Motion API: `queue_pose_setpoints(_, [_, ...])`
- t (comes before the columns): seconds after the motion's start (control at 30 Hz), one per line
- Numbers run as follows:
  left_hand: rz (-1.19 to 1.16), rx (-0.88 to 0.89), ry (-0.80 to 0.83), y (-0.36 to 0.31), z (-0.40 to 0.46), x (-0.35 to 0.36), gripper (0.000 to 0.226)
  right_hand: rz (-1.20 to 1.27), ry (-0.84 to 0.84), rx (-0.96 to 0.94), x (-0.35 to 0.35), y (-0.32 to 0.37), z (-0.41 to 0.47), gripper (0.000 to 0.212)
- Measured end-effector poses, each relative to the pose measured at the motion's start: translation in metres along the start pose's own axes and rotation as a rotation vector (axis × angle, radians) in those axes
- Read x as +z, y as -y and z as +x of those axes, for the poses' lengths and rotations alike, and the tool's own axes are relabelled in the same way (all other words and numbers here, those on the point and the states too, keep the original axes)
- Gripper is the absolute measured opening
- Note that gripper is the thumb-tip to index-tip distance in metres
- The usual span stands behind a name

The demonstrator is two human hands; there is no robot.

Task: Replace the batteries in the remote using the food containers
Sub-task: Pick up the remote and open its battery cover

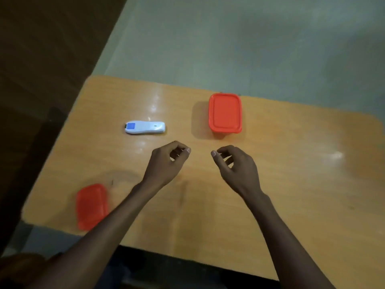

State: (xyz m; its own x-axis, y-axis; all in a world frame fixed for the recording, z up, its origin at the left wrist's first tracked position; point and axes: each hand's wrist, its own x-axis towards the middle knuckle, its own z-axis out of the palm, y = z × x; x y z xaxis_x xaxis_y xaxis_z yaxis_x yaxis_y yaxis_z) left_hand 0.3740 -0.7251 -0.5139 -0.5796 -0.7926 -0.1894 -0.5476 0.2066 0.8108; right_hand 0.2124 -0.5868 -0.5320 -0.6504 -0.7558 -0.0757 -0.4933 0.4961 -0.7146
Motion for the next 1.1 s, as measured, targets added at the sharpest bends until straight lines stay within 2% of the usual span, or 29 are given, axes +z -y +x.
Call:
queue_pose_setpoints(0.23, [-0.052,0.175,-0.009,0.083,0.03,0.044,0.011,0.039,-0.235,-0.061,0.086,-0.058,0.007,0.034])
queue_pose_setpoints(0.5, [-0.077,0.404,-0.142,0.106,-0.001,0.049,0.016,-0.026,-0.433,-0.29,0.106,-0.062,-0.004,0.039])
queue_pose_setpoints(0.6, [-0.001,0.478,-0.173,0.12,-0.029,0.04,0.019,-0.038,-0.484,-0.364,0.114,-0.056,-0.032,0.037])
queue_pose_setpoints(0.7, [0.021,0.418,-0.201,0.143,-0.059,0.026,0.018,-0.022,-0.466,-0.326,0.127,-0.047,-0.058,0.035])
queue_pose_setpoints(0.83, [-0.025,0.314,-0.244,0.162,-0.089,0.011,0.016,-0.007,-0.359,-0.259,0.144,-0.033,-0.069,0.036])
queue_pose_setpoints(1.0, [-0.098,0.208,-0.298,0.178,-0.086,0.008,0.015,-0.064,-0.261,-0.263,0.171,-0.005,-0.038,0.038])
queue_pose_setpoints(1.1, [-0.071,0.167,-0.283,0.189,-0.072,0.007,0.012,-0.153,-0.168,-0.296,0.19,0.016,0.0,0.049])
